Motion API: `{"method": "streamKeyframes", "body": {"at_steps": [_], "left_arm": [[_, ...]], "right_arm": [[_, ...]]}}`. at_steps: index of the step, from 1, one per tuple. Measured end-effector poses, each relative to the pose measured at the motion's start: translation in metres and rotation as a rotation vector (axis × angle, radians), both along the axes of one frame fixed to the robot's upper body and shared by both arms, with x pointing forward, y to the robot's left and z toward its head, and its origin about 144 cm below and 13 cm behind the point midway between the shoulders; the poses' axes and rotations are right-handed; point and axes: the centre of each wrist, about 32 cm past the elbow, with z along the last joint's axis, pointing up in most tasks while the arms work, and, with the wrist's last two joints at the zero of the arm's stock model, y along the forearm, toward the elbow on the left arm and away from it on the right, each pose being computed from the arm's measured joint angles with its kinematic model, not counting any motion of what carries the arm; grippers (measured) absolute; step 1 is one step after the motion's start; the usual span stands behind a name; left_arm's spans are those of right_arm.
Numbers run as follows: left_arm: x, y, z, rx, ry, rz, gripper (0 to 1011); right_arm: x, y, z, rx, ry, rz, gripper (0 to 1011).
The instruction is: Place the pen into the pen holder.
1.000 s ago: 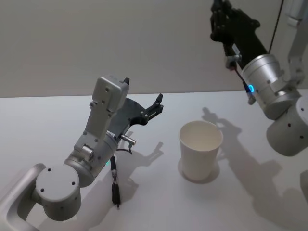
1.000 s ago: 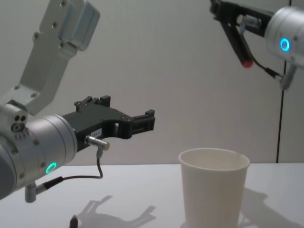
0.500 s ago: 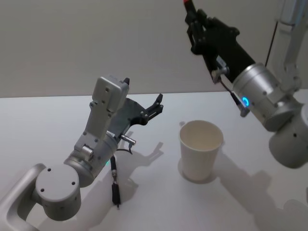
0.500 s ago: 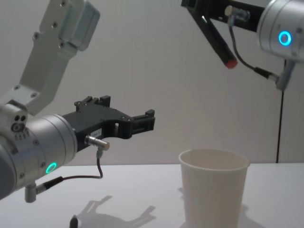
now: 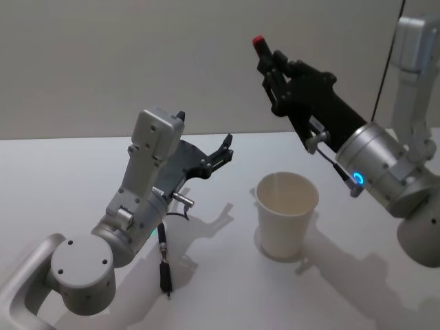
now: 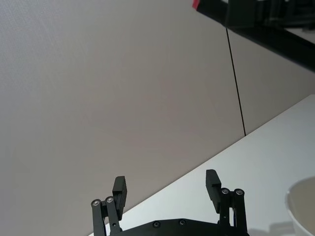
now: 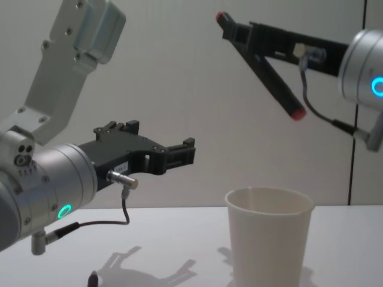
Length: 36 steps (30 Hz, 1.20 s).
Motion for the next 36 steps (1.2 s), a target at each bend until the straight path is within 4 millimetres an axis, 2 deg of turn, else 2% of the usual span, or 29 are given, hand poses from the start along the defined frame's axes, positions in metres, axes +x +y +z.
{"method": "streamKeyframes", "body": {"at_steps": [18, 36], "left_arm": [[0.000, 0.000, 0.000, 0.000, 0.000, 0.000, 1001], [0.000, 0.000, 0.000, 0.000, 0.000, 0.000, 1001]], "right_arm": [[0.003, -0.003, -0.048, 0.046, 0.015, 0.103, 187], [0.002, -0.010, -0.063, 0.076, -0.004, 0.080, 187]]}}
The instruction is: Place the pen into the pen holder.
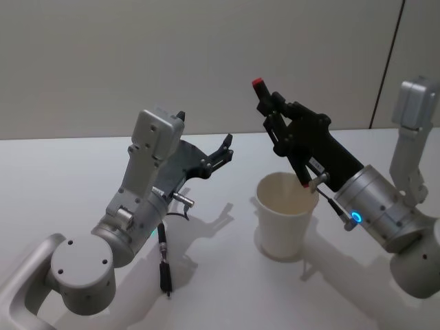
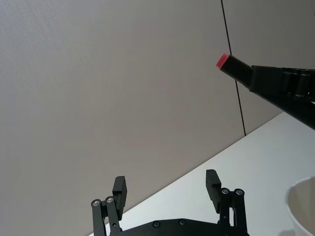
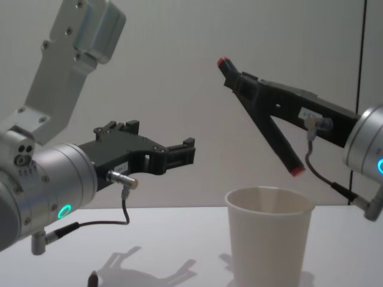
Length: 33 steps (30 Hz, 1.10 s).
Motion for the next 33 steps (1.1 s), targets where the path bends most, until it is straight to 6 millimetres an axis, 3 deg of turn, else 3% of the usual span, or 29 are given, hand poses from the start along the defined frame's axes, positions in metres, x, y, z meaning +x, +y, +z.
{"method": "streamKeyframes", "body": {"at_steps": [33], "left_arm": [[0.0000, 0.0000, 0.0000, 0.000, 0.000, 0.000, 1001]], "right_arm": [[0.0031, -0.0018, -0.0076, -0.002, -0.019, -0.043, 187]]}}
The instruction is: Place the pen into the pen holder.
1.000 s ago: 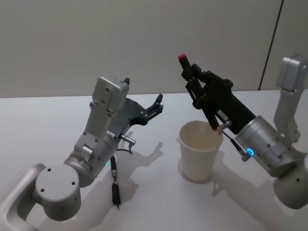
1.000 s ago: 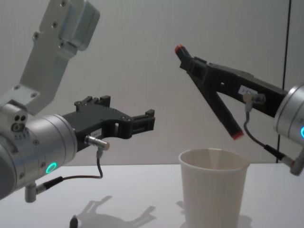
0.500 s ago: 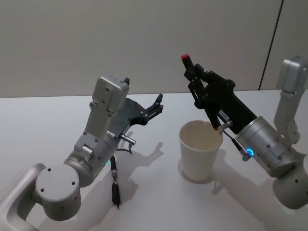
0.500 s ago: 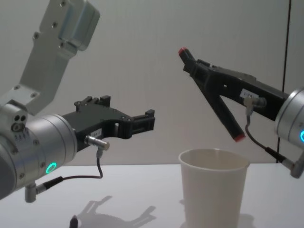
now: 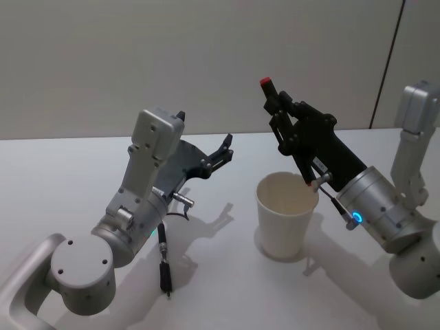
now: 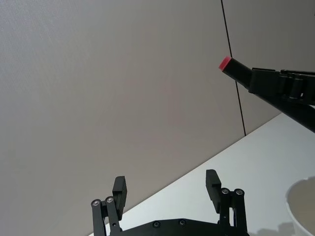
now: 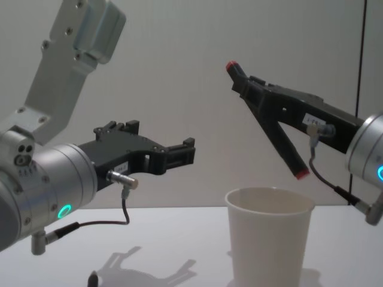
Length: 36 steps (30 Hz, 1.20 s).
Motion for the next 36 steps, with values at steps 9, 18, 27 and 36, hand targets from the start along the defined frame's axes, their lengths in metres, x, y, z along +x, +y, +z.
{"method": "streamKeyframes", "body": {"at_steps": [9, 18, 27, 36], "left_arm": [[0.000, 0.000, 0.000, 0.000, 0.000, 0.000, 1001], [0.000, 0.000, 0.000, 0.000, 0.000, 0.000, 1001], [0.000, 0.000, 0.000, 0.000, 0.000, 0.000, 1001], [0.000, 0.000, 0.000, 0.000, 0.000, 0.000, 1001]], "right_arm": [[0.000, 0.000, 0.000, -0.001, -0.002, -0.002, 187], [-0.002, -0.002, -0.005, -0.013, -0.002, -0.014, 187], [-0.006, -0.004, -0.013, -0.018, 0.010, -0.027, 187], [-0.009, -0.003, -0.019, -0.005, 0.021, -0.029, 187]]}}
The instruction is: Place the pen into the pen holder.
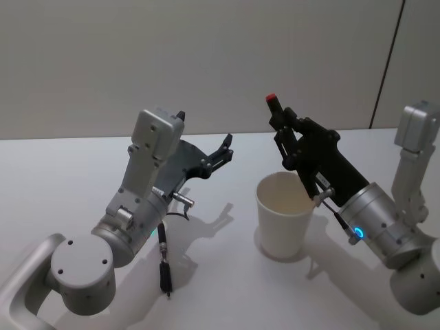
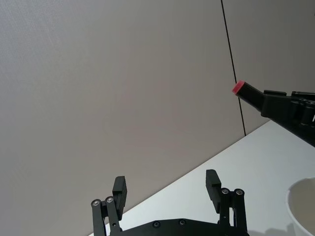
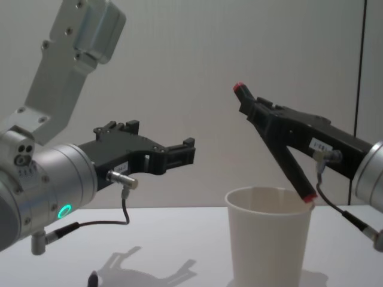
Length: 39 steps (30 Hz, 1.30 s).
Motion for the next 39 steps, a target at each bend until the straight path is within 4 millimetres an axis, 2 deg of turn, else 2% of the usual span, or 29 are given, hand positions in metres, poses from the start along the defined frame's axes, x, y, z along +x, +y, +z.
{"method": "streamKeyframes", "body": {"at_steps": [26, 28, 29, 31, 32, 35, 37, 39], "left_arm": [[0.0000, 0.0000, 0.0000, 0.000, 0.000, 0.000, 1001], [0.0000, 0.0000, 0.0000, 0.000, 0.000, 0.000, 1001], [0.0000, 0.0000, 0.0000, 0.000, 0.000, 0.000, 1001], [0.0000, 0.0000, 0.0000, 0.000, 0.000, 0.000, 1001], [0.0000, 0.0000, 0.0000, 0.000, 0.000, 0.000, 1001], [0.0000, 0.0000, 0.0000, 0.000, 0.000, 0.000, 1001], [0.0000, 0.0000, 0.0000, 0.000, 0.000, 0.000, 1001], [0.0000, 0.0000, 0.0000, 0.000, 0.000, 0.000, 1001]], "right_arm": [[-0.0028, 0.0035, -0.0054, 0.023, 0.012, 0.008, 198], [-0.0029, 0.0037, -0.0055, 0.023, 0.013, 0.009, 241], [-0.0030, 0.0037, -0.0056, 0.023, 0.013, 0.009, 295], [-0.0030, 0.0038, -0.0057, 0.024, 0.013, 0.009, 306], [-0.0030, 0.0039, -0.0058, 0.024, 0.013, 0.010, 391], [-0.0031, 0.0039, -0.0058, 0.025, 0.013, 0.010, 446], [-0.0031, 0.0040, -0.0059, 0.025, 0.013, 0.010, 532], [-0.0032, 0.0040, -0.0060, 0.025, 0.013, 0.010, 576]]}}
